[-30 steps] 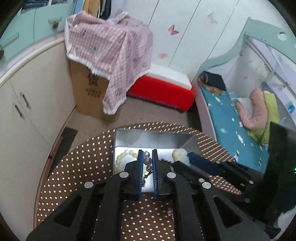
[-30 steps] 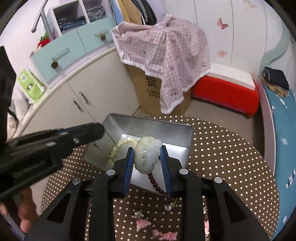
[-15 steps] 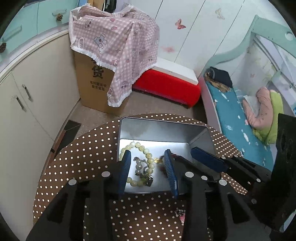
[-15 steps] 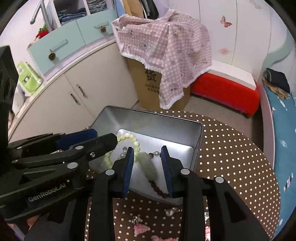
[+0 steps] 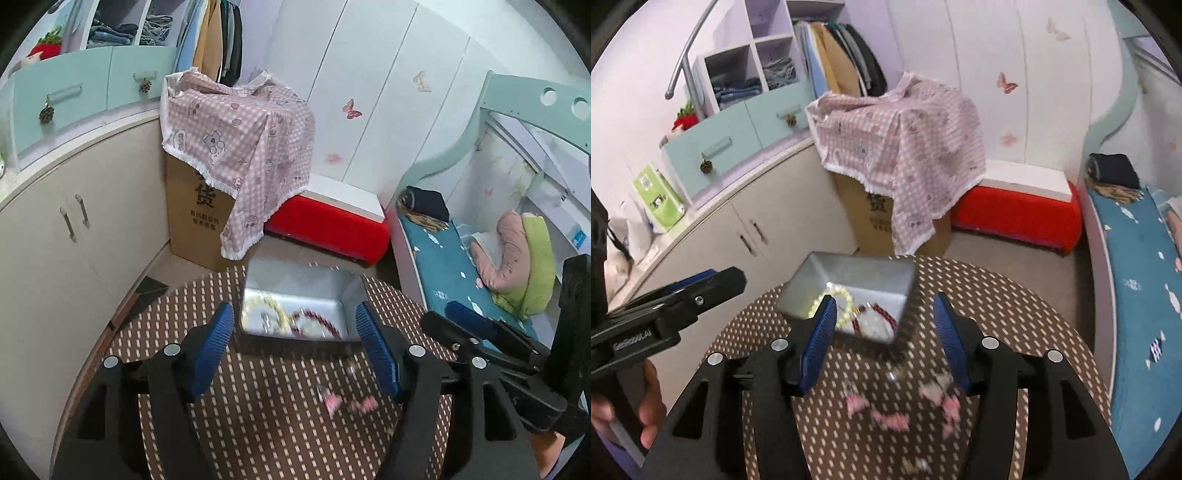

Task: Organize jewelry
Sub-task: 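Lower the chain and jade pendant into the grey box and release both, then grasp a pink cartoon charm with the left gripper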

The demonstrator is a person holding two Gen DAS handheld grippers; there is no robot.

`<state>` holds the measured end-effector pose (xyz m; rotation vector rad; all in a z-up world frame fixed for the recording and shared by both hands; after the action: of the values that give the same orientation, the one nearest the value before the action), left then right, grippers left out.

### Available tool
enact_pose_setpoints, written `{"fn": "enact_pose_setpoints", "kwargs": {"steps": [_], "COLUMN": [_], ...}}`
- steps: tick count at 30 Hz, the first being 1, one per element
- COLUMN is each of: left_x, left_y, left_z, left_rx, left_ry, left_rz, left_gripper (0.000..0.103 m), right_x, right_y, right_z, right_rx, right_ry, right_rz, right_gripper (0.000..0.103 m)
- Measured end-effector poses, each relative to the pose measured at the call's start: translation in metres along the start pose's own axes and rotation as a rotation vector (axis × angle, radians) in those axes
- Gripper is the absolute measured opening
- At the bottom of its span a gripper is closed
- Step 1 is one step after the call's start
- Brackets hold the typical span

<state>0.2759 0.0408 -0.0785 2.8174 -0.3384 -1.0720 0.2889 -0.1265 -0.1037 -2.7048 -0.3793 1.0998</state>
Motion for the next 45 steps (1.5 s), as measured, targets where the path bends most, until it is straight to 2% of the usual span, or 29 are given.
{"fn": "enact_pose_setpoints", "kwargs": {"steps": [4,8,17,26,34,42,45], "left_x": [0.0,0.014,0.025,0.047,0.07,0.102,0.11], "left_y": [0.007,0.014,0.017,0.027,0.035,0.041,0.038], "left_z": [0.035,0.068,0.105,0.107,0.094,0.086,0.088], "left_rx": [-0.007,-0.012,-0.046,-0.012,-0.006,0.022,0.028], "left_ry": [-0.039,-0.111,-0.183,-0.22,-0.239,-0.282,-0.296], "left_rz": [0.006,0.021,0.017,-0.01,-0.001,-0.04,-0.065], "left_gripper": [0.067,0.067,0.066,0.066,0.066,0.066,0.059], "right_x": [-0.013,-0.016,-0.016,-0.007,0.003,0.015,0.017], "right_y": [0.023,0.043,0.055,0.052,0.055,0.06,0.061], "right_z": [0.038,0.075,0.114,0.118,0.117,0.116,0.115], "right_rx": [0.043,0.078,0.101,0.095,0.088,0.083,0.081], "right_ry": [-0.021,-0.061,-0.107,-0.124,-0.135,-0.145,-0.143], "right_rz": [0.022,0.044,0.042,0.031,0.027,0.033,0.031], "right_gripper": [0.054,0.054,0.054,0.054,0.054,0.054,0.054]}}
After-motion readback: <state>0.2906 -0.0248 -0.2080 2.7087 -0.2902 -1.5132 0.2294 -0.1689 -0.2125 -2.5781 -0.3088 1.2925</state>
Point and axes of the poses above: each gripper's, at about its wrist camera, not at the fingertips, and x roughly the way its jaws point, y to its right, z to its underside, the point moved 6 cm from there along x, roughly the way its jaws point, and after that the axes turned 6 degrees about x, right-handed, at the moved point
